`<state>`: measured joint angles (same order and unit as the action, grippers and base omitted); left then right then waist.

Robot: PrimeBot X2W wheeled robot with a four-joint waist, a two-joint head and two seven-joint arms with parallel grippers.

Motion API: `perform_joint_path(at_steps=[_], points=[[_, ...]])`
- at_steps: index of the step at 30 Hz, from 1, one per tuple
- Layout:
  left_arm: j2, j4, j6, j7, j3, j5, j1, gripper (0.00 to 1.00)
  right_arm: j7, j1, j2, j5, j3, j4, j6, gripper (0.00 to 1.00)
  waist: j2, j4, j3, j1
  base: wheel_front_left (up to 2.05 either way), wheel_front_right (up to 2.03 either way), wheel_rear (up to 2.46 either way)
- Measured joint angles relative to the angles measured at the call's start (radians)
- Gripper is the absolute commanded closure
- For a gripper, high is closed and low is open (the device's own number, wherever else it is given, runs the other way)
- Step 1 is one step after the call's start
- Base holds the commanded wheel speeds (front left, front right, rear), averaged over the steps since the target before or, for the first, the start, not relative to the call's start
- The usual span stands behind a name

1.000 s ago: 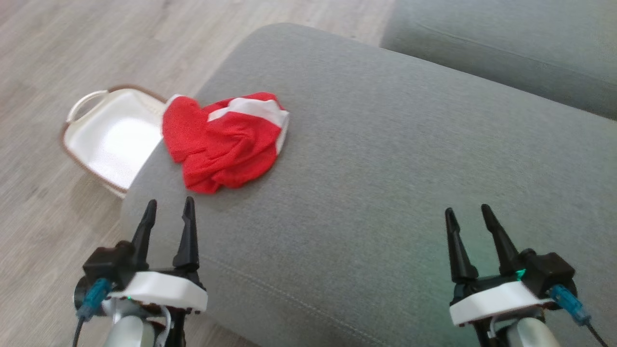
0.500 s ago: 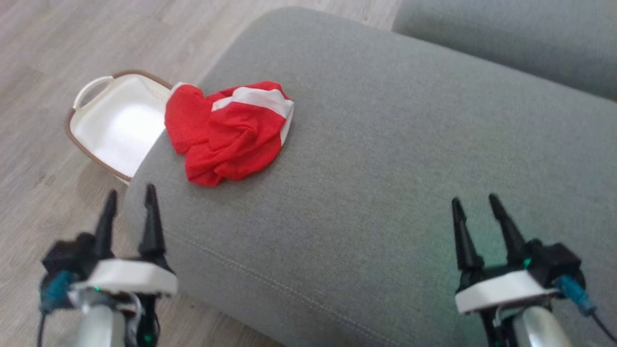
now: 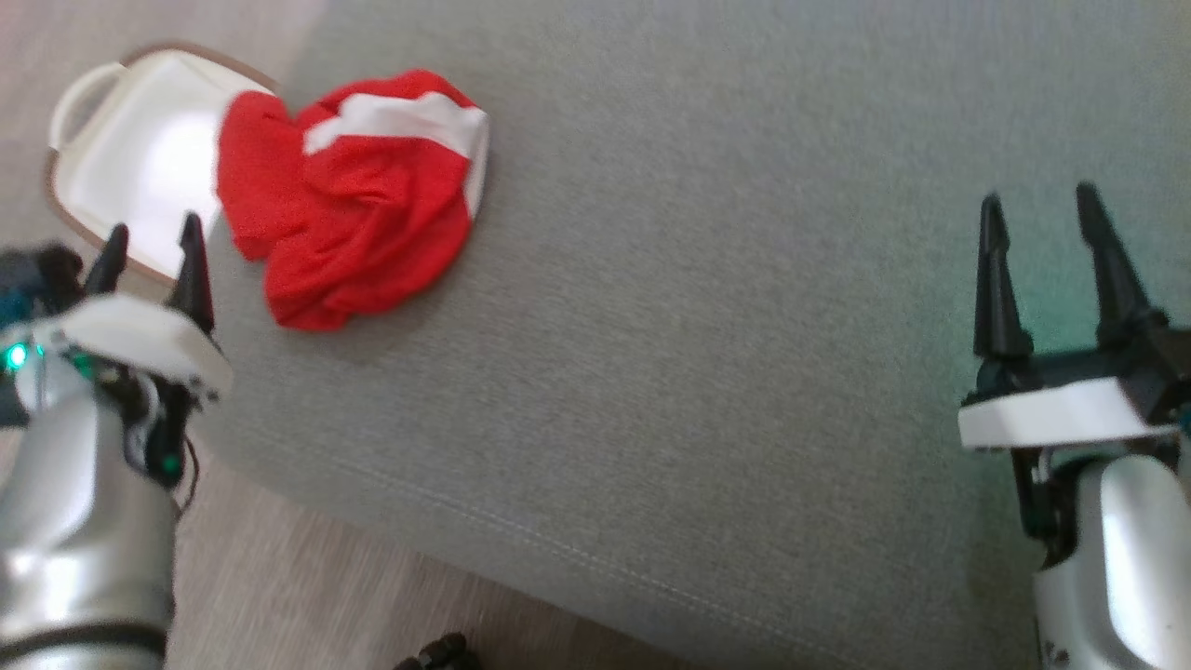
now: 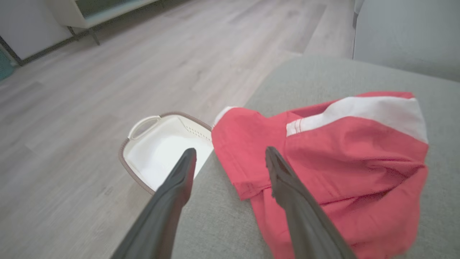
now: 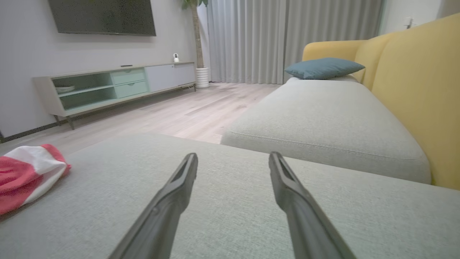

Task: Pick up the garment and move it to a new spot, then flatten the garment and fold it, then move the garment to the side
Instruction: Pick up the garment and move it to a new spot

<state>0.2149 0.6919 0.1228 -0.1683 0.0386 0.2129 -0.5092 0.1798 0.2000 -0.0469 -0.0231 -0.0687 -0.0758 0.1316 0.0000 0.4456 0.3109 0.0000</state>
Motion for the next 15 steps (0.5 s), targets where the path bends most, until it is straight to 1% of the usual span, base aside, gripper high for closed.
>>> perform_joint_path(at_steps=[4, 8, 10, 14, 15], points=[[0.025, 0.165, 0.007, 0.079, -0.043, 0.061, -0.141, 0.00, -0.049, 0.024, -0.001, -0.023, -0.002, 0.071, 0.000, 0.00, 0.0000, -0.030, 0.069, 0.0000, 0.00, 0.00, 0.00], [0.050, 0.286, 0.009, 0.168, -0.110, 0.144, -0.237, 0.00, -0.081, 0.027, -0.002, -0.040, 0.006, 0.122, 0.000, 0.00, 0.0000, -0.064, 0.124, 0.0000, 0.00, 0.00, 0.00], [0.068, 0.339, 0.009, 0.193, -0.126, 0.178, -0.273, 0.00, -0.093, 0.028, -0.002, -0.040, 0.010, 0.139, 0.000, 0.00, 0.0000, -0.081, 0.148, 0.0000, 0.00, 0.00, 0.00], [0.118, 0.439, 0.009, 0.212, -0.133, 0.209, -0.333, 0.00, -0.104, 0.029, -0.002, -0.047, 0.032, 0.164, 0.000, 0.00, 0.0000, -0.115, 0.186, 0.0000, 0.00, 0.00, 0.00], [0.128, 0.482, 0.009, 0.223, -0.133, 0.229, -0.356, 0.00, -0.108, 0.031, -0.002, -0.051, 0.036, 0.169, 0.000, 0.00, 0.0000, -0.131, 0.199, 0.0001, 0.00, 0.00, 0.00]])
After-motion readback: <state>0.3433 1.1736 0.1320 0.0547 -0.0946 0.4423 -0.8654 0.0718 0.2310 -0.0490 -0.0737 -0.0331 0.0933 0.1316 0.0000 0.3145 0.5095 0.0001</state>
